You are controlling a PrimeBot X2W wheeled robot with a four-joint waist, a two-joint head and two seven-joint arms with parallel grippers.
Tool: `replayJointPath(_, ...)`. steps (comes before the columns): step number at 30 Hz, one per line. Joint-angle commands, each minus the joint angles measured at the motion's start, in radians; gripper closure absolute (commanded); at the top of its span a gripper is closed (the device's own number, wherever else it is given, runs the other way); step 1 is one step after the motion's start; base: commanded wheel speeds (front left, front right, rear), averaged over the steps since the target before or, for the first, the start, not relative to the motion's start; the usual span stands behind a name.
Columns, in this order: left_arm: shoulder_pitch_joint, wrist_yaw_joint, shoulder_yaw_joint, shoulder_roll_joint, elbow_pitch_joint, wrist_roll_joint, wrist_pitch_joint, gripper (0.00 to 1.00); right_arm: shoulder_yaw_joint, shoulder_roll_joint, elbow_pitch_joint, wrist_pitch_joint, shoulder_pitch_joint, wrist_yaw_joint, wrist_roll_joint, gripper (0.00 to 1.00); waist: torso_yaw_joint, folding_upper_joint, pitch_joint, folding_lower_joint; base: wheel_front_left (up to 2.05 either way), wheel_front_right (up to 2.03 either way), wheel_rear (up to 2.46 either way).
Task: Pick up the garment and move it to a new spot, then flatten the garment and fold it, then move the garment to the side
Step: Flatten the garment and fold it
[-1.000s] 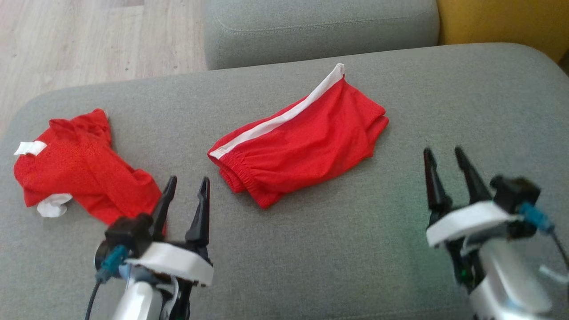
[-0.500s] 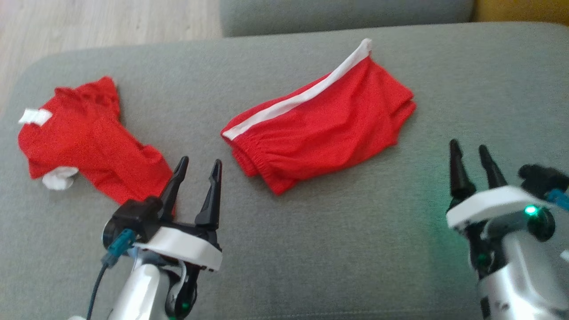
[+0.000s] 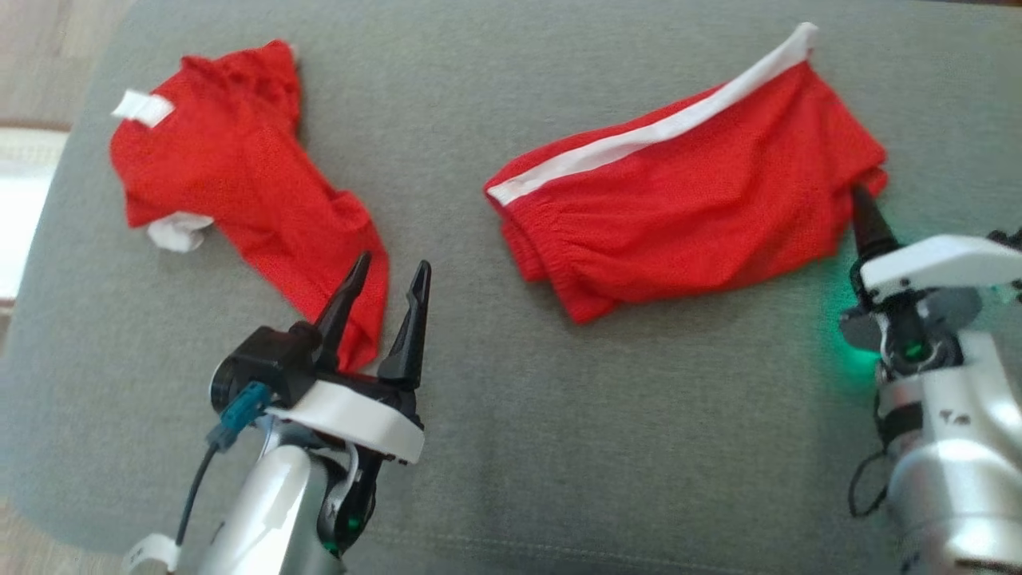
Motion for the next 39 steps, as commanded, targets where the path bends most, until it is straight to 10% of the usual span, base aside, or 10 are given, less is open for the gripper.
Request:
replayJointPath(1,-0.041,0.001,0.019,0.003,-0.029,-0.012,-0.009,0.00,-0.004,0.007,0.019,0.016,-0.062,-0.001,0.014,0.00,0.036,0.0000,0.025,0.0000,0.00,0.00,0.00)
replayJointPath(19,-0.078,0.019,-0.036,0.003,-0.036,-0.044,-0.009,0.00,-0.048,-0.052,0.294,0.069,-0.279,-0.001,-0.089,0.00,0.120,0.0000,0.087,0.0000,0.00,0.00,0.00)
replayJointPath(20,-0.080,0.020,-0.038,0.003,-0.036,-0.045,-0.009,0.00,-0.045,-0.056,0.306,0.065,-0.287,-0.001,-0.099,0.31,0.121,0.0000,0.088,0.0000,0.00,0.00,0.00)
replayJointPath(21,-0.081,0.022,-0.039,0.003,-0.035,-0.047,-0.009,0.00,-0.041,-0.059,0.317,0.059,-0.294,-0.001,-0.110,1.00,0.122,0.0000,0.089,0.0000,0.00,0.00,0.00)
replayJointPath(39,-0.041,0.024,-0.013,0.003,-0.016,-0.039,-0.009,0.00,-0.015,-0.037,0.210,-0.183,-0.160,-0.001,-0.060,1.00,-0.014,0.0000,-0.014,0.0000,0.00,0.00,0.00)
